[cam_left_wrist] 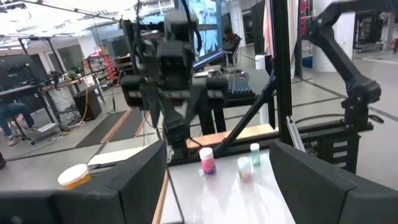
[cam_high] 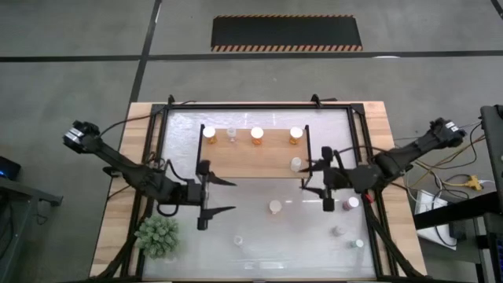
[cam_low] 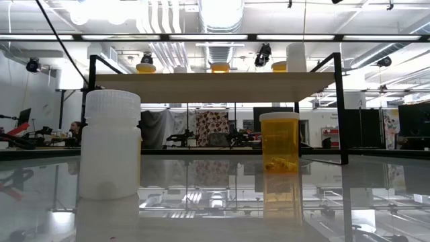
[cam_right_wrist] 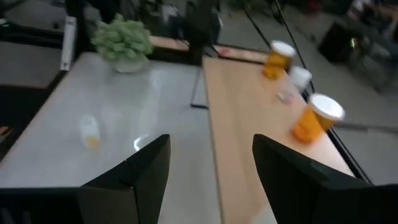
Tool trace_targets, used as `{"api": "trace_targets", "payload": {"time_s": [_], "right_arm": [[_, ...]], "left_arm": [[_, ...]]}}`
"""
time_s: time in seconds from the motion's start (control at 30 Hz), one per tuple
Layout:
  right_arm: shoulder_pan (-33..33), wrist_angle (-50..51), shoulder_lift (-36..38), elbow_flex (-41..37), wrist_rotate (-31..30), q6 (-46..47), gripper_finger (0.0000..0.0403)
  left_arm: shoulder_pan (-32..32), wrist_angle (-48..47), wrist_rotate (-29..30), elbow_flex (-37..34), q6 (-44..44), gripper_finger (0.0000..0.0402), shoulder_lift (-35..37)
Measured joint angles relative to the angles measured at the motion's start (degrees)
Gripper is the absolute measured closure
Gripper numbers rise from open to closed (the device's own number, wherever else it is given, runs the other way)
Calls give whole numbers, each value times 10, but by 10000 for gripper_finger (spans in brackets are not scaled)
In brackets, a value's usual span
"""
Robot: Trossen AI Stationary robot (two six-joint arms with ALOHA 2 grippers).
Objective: Pick and place medicine bottles onto shelf by color
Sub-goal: Put the white pill bottle on the shelf
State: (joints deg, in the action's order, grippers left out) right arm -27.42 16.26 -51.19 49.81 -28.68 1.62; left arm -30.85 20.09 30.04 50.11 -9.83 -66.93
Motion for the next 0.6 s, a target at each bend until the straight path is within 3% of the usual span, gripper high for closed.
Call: {"api": "trace_targets", "payload": {"time_s": [0.4,0.6], "right_arm": [[-78,-244,5,-138,1,-121,184],[-96,-300,5,-170,0,-149,184]], "left_arm": [[-1,-3,-1,78,31,134,-89],[-1,-114,-1,155,118,134,-123]]}}
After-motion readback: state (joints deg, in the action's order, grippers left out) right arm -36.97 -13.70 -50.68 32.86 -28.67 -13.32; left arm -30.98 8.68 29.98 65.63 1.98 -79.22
